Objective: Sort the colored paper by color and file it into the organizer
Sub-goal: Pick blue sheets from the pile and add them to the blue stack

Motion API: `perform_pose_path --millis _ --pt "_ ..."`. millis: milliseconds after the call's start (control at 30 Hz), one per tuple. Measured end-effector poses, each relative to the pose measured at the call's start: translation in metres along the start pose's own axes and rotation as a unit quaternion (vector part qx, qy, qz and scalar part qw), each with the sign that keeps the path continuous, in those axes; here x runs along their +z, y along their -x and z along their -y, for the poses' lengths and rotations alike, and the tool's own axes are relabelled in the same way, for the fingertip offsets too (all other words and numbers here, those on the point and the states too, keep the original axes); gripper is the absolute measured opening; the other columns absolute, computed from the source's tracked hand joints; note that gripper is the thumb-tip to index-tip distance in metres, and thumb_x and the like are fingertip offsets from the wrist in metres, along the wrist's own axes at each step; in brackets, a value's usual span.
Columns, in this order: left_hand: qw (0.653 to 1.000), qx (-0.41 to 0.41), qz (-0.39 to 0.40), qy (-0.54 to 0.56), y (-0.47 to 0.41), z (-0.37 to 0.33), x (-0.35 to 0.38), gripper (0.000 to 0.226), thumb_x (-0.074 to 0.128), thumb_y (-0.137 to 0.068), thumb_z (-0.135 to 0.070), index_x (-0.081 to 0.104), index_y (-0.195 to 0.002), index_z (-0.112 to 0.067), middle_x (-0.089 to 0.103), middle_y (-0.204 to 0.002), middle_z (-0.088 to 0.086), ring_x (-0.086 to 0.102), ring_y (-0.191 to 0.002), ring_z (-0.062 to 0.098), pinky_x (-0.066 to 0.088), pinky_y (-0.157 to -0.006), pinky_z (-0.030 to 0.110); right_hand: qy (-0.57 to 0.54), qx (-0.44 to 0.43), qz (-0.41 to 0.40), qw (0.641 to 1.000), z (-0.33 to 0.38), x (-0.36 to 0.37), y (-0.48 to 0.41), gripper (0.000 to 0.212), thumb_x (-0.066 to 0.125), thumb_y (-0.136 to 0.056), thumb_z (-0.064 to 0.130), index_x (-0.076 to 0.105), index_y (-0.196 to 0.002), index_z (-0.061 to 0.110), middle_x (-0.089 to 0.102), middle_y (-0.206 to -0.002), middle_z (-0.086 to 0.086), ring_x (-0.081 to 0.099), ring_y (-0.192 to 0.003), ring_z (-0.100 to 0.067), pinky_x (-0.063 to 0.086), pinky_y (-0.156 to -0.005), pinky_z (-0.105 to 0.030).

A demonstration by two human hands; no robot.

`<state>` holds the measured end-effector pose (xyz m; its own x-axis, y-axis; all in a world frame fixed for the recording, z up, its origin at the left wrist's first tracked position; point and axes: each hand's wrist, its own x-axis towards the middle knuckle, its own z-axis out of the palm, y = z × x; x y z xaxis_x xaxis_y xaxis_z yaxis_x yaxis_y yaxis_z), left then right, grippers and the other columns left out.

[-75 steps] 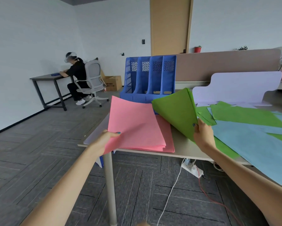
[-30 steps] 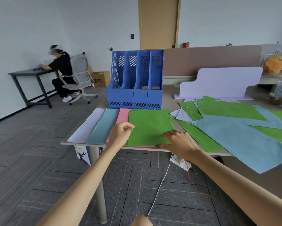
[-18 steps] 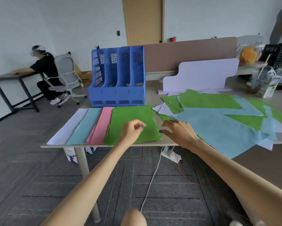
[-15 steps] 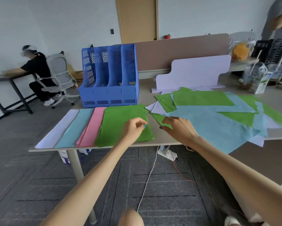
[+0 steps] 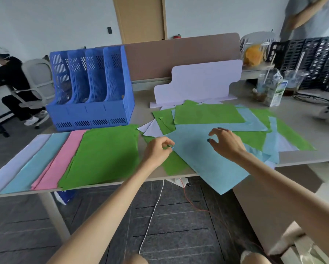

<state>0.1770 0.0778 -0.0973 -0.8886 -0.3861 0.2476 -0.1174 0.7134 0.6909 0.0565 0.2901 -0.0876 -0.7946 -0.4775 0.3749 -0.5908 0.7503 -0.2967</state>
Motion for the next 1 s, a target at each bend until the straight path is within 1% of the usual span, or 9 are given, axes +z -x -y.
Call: perform_pose_path --millis 200,467,633,667,733,767,833,900,1000 --pt "0.988 0.047 0.123 -0.082 -0.013 -0.009 0.027 0.053 0.066 -0.086 -0.039 0.050 -0.135 -0.029 0.034 -0.152 -0.003 0.028 -0.140 0.015 0.020 -0.116 0.037 -0.002 0.020 0.041 0.999 -0.050 -0.007 -0.018 0.038 0.056 -0.092 0.032 0.056 -0.125 0.013 0.056 -0.129 -0.006 0.055 -0.114 -0.027 0.045 -0.083 -0.033" --pt "0.968 0.037 0.122 -0.216 -0.038 -0.018 0.045 0.062 0.049 -0.089 -0.058 0.035 -0.145 -0.035 0.020 -0.158 -0.005 0.016 -0.144 0.012 0.009 -0.116 0.039 0.014 0.020 0.057 0.998 -0.096 -0.013 -0.037 0.040 0.050 -0.095 0.031 0.050 -0.130 0.010 0.055 -0.128 -0.011 0.052 -0.116 -0.030 0.038 -0.093 -0.034" --pt "0.966 0.019 0.099 -0.240 -0.055 -0.028 0.058 0.062 0.046 -0.091 -0.058 0.033 -0.146 -0.032 0.021 -0.157 -0.004 0.016 -0.144 0.013 0.010 -0.115 0.038 0.039 0.040 0.068 0.996 -0.129 -0.010 -0.056 0.033 0.042 -0.098 0.028 0.047 -0.121 0.005 0.061 -0.119 -0.020 0.055 -0.114 -0.031 0.024 -0.111 -0.036" --pt "0.966 0.014 0.092 -0.242 -0.058 -0.029 0.060 0.062 0.045 -0.091 -0.057 0.033 -0.146 -0.031 0.021 -0.157 -0.004 0.017 -0.144 0.014 0.010 -0.115 0.038 0.042 0.038 0.060 0.997 -0.133 -0.009 -0.059 0.031 0.041 -0.098 0.027 0.048 -0.119 0.005 0.064 -0.114 -0.021 0.057 -0.109 -0.033 0.028 -0.109 -0.037" --pt "0.965 0.003 0.078 -0.249 -0.063 -0.031 0.065 0.060 0.044 -0.092 -0.055 0.033 -0.146 -0.031 0.021 -0.157 -0.003 0.017 -0.144 0.014 0.010 -0.115 0.037 0.050 0.030 -0.002 0.998 -0.137 -0.010 -0.064 0.030 0.043 -0.096 0.024 0.051 -0.118 0.007 0.069 -0.102 -0.020 0.061 -0.097 -0.037 0.044 -0.086 -0.039" --pt "0.965 -0.002 0.073 -0.253 -0.067 -0.031 0.066 0.060 0.043 -0.093 -0.055 0.032 -0.146 -0.031 0.020 -0.157 -0.003 0.017 -0.144 0.014 0.010 -0.115 0.037 0.048 0.029 -0.044 0.997 -0.137 -0.012 -0.068 0.028 0.044 -0.094 0.022 0.054 -0.117 0.008 0.070 -0.095 -0.019 0.063 -0.090 -0.038 0.046 -0.072 -0.038" --pt "0.964 -0.009 0.070 -0.258 -0.073 -0.031 0.069 0.060 0.042 -0.093 -0.056 0.032 -0.146 -0.031 0.020 -0.157 -0.004 0.017 -0.144 0.014 0.010 -0.115 0.038 0.033 0.029 -0.091 0.995 -0.140 -0.017 -0.076 0.023 0.045 -0.090 0.015 0.057 -0.109 0.009 0.069 -0.088 -0.019 0.063 -0.079 -0.038 0.042 -0.060 -0.035" --pt "0.962 -0.016 0.068 -0.265 -0.079 -0.032 0.072 0.061 0.041 -0.093 -0.057 0.032 -0.146 -0.031 0.020 -0.157 -0.004 0.018 -0.144 0.015 0.010 -0.115 0.039 0.019 0.019 -0.080 0.996 -0.147 -0.017 -0.086 0.022 0.045 -0.088 0.010 0.059 -0.105 0.007 0.069 -0.096 -0.018 0.063 -0.080 -0.036 0.043 -0.065 -0.035" --pt "0.960 -0.027 0.060 -0.272 -0.087 -0.035 0.077 0.060 0.041 -0.093 -0.056 0.031 -0.147 -0.030 0.020 -0.157 -0.005 0.018 -0.144 0.015 0.011 -0.116 0.040 -0.017 0.012 0.001 1.000 -0.161 -0.012 -0.098 0.027 0.051 -0.092 0.015 0.058 -0.117 0.008 0.063 -0.121 -0.014 0.062 -0.101 -0.032 0.045 -0.087 -0.036"
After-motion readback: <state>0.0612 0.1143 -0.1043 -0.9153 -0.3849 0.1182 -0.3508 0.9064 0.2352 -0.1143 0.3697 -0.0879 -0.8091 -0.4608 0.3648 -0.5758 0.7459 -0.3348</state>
